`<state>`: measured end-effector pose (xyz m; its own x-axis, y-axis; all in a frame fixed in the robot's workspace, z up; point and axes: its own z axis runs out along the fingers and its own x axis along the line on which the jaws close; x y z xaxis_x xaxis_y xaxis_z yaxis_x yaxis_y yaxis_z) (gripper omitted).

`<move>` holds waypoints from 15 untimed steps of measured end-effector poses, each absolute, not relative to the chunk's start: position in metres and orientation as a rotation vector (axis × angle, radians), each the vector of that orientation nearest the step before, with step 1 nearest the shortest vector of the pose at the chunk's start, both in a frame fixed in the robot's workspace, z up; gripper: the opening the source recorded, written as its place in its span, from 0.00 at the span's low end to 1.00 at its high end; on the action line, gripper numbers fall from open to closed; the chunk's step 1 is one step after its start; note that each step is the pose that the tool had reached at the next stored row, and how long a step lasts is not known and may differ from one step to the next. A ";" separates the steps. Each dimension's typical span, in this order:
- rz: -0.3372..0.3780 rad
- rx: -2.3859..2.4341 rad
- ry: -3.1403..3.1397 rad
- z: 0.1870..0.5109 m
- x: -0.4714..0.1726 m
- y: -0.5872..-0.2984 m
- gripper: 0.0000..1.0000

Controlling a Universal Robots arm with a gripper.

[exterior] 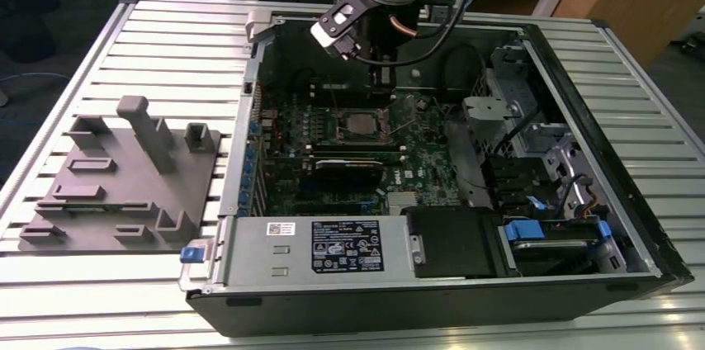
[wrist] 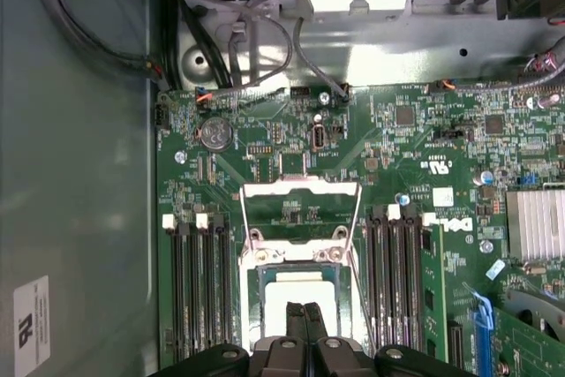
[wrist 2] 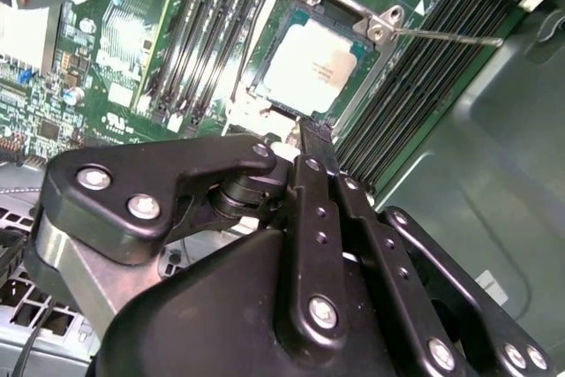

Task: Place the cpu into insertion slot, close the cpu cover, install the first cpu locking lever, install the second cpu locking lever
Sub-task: 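Close the cpu cover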

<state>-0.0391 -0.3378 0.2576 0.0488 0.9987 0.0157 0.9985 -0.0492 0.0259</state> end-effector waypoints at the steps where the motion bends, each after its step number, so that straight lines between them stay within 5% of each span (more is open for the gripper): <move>1: 0.046 2.269 2.161 0.257 -0.037 -0.338 0.11; 15: 0.046 2.269 2.161 0.256 -0.007 -0.338 0.11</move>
<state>-0.0068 -0.3378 0.2563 0.0487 0.9987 0.0158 0.9985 -0.0491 0.0259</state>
